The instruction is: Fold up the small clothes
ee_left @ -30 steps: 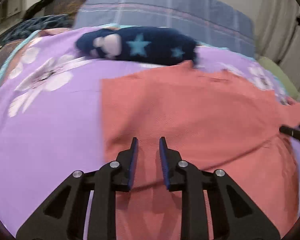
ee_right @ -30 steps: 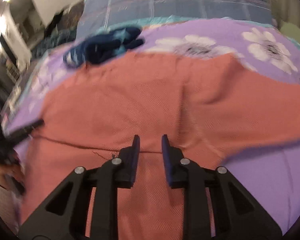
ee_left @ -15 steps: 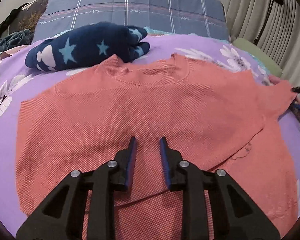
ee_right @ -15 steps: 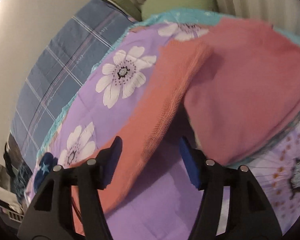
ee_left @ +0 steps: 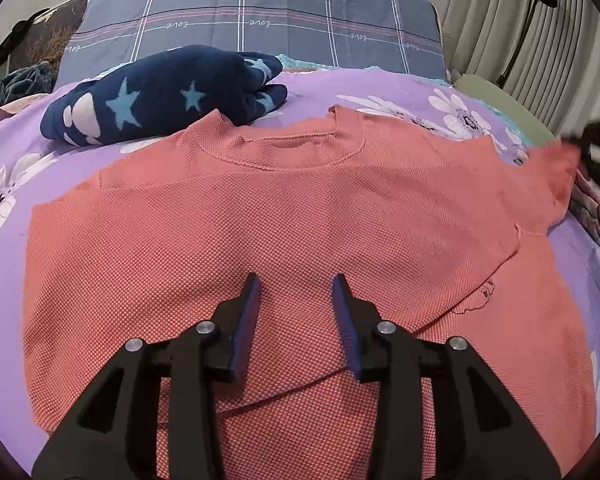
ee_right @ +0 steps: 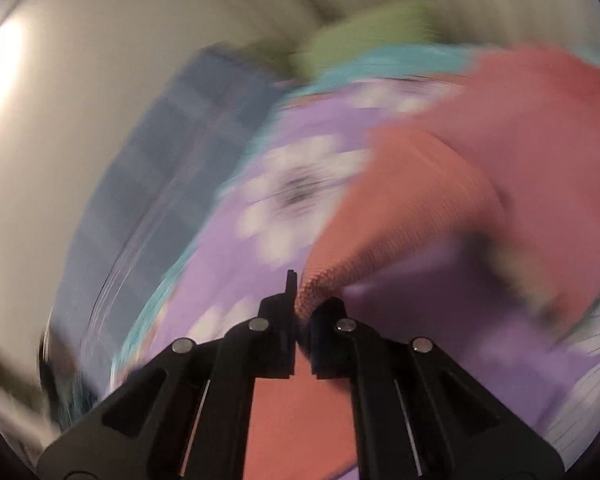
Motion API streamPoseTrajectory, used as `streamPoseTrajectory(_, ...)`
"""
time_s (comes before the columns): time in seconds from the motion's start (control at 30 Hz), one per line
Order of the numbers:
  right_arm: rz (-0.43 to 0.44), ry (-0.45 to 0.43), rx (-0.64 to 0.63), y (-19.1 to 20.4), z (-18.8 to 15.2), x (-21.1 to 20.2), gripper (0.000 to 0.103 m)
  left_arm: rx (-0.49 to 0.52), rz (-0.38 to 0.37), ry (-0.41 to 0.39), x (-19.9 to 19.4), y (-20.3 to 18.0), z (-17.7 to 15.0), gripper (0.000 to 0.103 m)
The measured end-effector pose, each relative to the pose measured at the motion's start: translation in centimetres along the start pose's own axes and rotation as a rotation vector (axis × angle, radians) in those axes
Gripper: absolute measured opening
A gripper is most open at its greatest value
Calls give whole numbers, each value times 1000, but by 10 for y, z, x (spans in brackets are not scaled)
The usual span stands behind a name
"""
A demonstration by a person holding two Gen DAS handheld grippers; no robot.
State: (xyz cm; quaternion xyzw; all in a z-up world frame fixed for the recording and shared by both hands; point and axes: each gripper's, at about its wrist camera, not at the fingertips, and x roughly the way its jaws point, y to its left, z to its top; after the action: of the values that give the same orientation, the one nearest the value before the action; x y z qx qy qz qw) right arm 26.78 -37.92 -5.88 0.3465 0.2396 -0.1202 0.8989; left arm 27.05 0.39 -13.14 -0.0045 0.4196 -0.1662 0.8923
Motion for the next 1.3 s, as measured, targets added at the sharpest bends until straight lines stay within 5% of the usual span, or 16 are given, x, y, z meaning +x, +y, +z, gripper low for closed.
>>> streamPoseTrajectory(0.17,311,256,-519,121,-114,2,5,-59,-68,-16,-5,12,0,39)
streamPoseTrajectory(0.3,291,464,-841,141,-211,15,18,-188,-195,-31,-7,38,-2,39)
streamPoseTrajectory(0.4,282,533,-766,118,-217,20,38,-203,-215,-32,-7,40,-2,39)
streamPoseTrajectory(0.6,321,553,-580,88,-181,4,57,-177,-192,-32,-6,33,-2,39)
streamPoseTrajectory(0.93,316,609,-213,61,-151,32,58,-163,-178,-32,-7,32,-2,39)
streamPoseTrajectory(0.97,314,613,-185,65,-152,38,52,-162,-178,-32,-7,32,-2,39)
streamPoseTrajectory(1.0,326,619,-158,72,-152,45,24,-162,-179,-33,-7,33,-2,39)
streamPoseTrajectory(1.03,342,622,-178,81,-152,44,9,-163,-180,-34,-7,33,-2,39)
streamPoseTrajectory(1.17,519,548,-453,153,-170,11,7,-190,-208,-43,-7,39,-2,39)
streamPoseTrajectory(1.23,597,554,-562,171,-179,-5,12,-212,-235,-49,-8,44,-3,39)
streamPoseTrajectory(1.3,586,514,-650,176,-183,-17,36,-229,-260,-54,-9,48,-4,39)
